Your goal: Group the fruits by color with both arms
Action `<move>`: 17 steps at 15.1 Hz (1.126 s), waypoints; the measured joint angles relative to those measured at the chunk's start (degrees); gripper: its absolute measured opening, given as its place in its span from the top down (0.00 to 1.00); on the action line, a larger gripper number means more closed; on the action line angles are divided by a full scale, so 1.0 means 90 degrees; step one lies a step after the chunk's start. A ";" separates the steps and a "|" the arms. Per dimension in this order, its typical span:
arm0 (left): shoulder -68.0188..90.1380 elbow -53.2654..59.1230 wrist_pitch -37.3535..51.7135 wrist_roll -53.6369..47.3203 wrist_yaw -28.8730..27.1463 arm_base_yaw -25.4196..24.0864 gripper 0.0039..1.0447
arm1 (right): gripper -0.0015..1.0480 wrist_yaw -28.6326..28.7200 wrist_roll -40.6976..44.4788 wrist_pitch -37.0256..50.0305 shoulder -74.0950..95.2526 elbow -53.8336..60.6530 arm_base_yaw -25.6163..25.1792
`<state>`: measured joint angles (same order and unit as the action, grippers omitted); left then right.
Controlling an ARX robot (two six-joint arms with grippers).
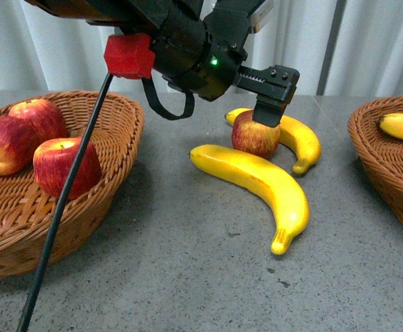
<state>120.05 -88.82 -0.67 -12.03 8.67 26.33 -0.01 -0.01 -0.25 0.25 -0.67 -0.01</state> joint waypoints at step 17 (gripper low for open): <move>0.1370 -0.1273 -0.0357 -0.0267 0.0333 0.0063 0.33 | 0.06 0.0000 0.0000 0.0000 0.0000 0.0000 0.0000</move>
<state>132.38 -100.27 -3.88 -14.44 11.66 26.89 -0.01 -0.01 -0.25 0.25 -0.67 -0.01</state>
